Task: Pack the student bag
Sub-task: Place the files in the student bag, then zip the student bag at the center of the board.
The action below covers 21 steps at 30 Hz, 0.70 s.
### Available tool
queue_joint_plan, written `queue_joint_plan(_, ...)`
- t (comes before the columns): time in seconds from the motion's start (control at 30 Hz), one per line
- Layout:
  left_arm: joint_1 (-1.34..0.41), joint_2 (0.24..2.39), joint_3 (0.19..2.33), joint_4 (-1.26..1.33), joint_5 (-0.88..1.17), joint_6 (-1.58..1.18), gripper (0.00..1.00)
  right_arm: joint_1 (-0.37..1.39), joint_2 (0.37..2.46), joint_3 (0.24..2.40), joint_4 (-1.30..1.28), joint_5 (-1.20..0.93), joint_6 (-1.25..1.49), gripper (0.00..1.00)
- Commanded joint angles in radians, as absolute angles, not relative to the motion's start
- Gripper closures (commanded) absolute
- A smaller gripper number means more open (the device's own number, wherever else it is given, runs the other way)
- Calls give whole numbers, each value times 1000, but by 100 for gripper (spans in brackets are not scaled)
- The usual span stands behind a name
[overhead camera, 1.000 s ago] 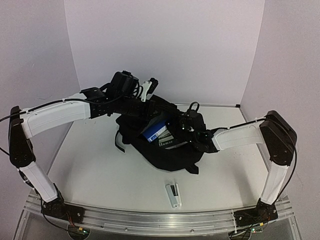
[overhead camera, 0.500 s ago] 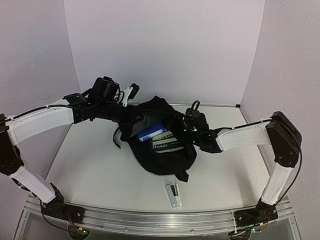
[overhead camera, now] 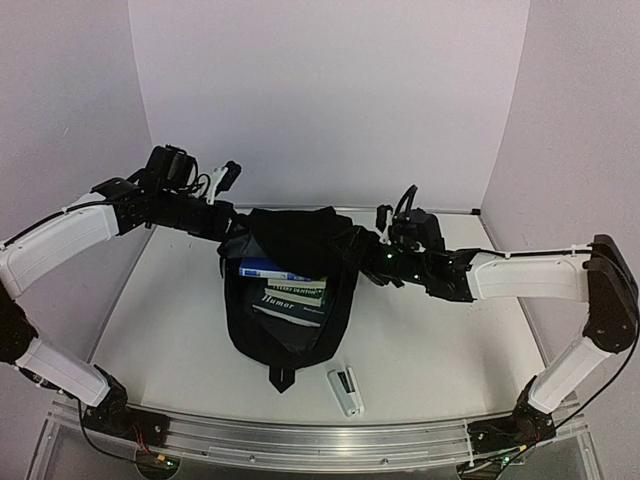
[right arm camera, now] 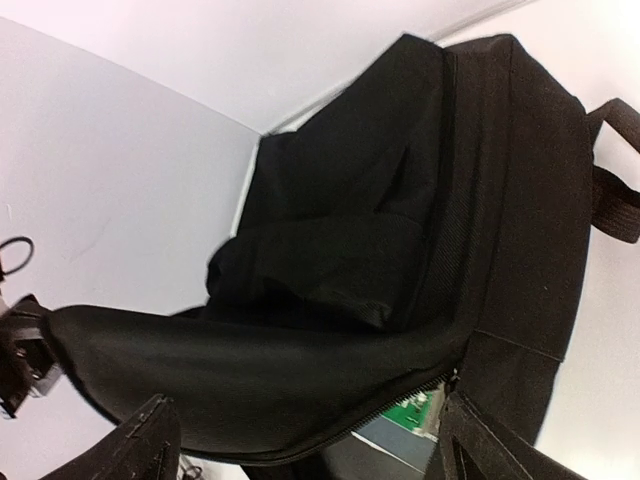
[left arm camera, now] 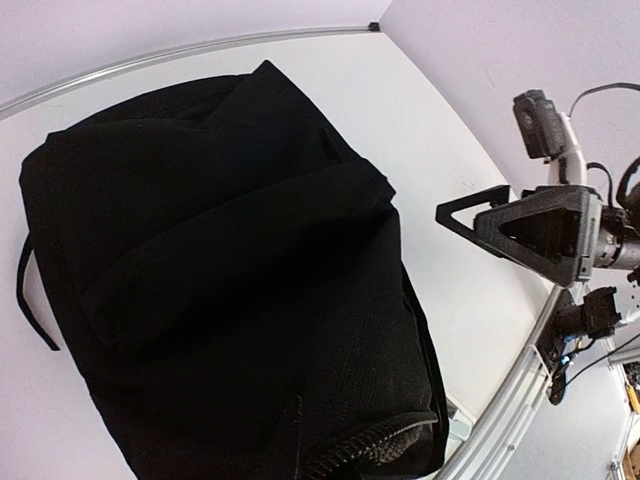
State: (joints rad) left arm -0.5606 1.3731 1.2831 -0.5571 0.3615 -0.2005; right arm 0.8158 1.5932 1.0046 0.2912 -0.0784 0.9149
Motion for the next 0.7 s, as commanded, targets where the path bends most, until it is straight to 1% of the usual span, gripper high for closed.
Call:
queue_joint_plan(0.0, -558, 1377, 1297, -521, 573, -181, 100, 778, 1552, 980, 243, -127, 877, 13)
queue_joint_plan(0.07, -558, 1398, 1292, -527, 670, -190, 98, 756, 1552, 963, 240, -141, 881, 17)
queue_joint_plan(0.13, -558, 1420, 1288, -550, 740, -199, 95, 741, 1552, 946, 239, -154, 879, 22)
queue_joint_plan(0.23, -566, 1433, 1274, -587, 853, -212, 89, 726, 1548, 914, 236, -163, 881, 26)
queue_joint_plan(0.43, -592, 1395, 1233, -575, 942, -267, 79, 720, 1535, 863, 209, -168, 882, 34)
queue_joint_plan(0.47, -592, 1386, 1227, -560, 953, -281, 74, 719, 1527, 854, 201, -172, 885, 35)
queue_joint_plan(0.53, -592, 1370, 1222, -530, 998, -305, 52, 720, 1504, 831, 193, -190, 902, 39)
queue_joint_plan(0.57, -592, 1365, 1224, -520, 1024, -312, 44, 721, 1491, 819, 192, -201, 915, 40)
queue_joint_plan(0.6, -592, 1361, 1230, -516, 1051, -316, 37, 723, 1475, 808, 189, -208, 925, 41)
queue_joint_plan(0.67, -593, 1355, 1252, -517, 1102, -322, 27, 731, 1445, 788, 183, -212, 950, 45)
